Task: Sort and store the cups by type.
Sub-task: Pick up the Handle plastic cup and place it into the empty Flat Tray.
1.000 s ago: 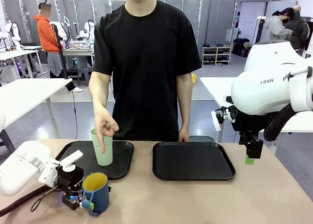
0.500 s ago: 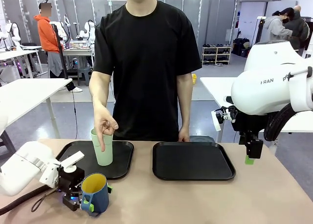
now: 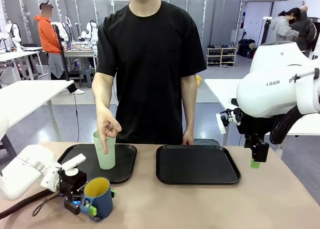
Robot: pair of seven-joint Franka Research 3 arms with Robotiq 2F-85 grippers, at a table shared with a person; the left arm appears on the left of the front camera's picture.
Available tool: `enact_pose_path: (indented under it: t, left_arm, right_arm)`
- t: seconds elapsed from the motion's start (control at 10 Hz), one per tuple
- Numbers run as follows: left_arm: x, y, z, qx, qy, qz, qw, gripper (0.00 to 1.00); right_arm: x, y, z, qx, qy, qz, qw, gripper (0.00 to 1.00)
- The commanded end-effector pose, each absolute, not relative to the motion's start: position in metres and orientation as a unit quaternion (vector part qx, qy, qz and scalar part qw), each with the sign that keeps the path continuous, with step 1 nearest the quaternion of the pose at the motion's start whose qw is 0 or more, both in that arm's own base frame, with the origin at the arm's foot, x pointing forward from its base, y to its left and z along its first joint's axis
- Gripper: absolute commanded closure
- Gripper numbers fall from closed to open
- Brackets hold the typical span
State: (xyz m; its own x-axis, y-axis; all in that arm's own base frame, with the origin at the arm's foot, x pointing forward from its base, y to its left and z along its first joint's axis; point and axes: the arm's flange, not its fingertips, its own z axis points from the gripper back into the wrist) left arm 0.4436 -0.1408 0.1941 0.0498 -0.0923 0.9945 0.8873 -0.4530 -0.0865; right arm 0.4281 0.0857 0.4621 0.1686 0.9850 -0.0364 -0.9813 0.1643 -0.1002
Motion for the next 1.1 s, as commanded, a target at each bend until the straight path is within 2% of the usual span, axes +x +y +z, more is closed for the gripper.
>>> enact_pose_path:
  t: [0.0,0.5,0.7,1.0]
  left_arm:
    - [0.449,-0.138,0.189,-0.614,-0.327,-0.605,0.387,0.16]
    - [0.45,-0.142,0.192,-0.612,-0.307,-0.613,0.394,0.67]
    - [0.45,-0.143,0.204,-0.588,-0.336,-0.614,0.405,0.66]
    - [0.446,-0.142,0.192,-0.604,-0.324,-0.605,0.404,0.66]
  right_arm:
    - [0.428,0.085,0.464,-0.053,-0.014,0.643,0.764,0.0]
    - [0.428,0.085,0.464,-0.053,-0.014,0.643,0.764,0.0]
    - [0.428,0.085,0.464,-0.053,-0.014,0.643,0.764,0.0]
    - [0.428,0.085,0.464,-0.053,-0.014,0.643,0.764,0.0]
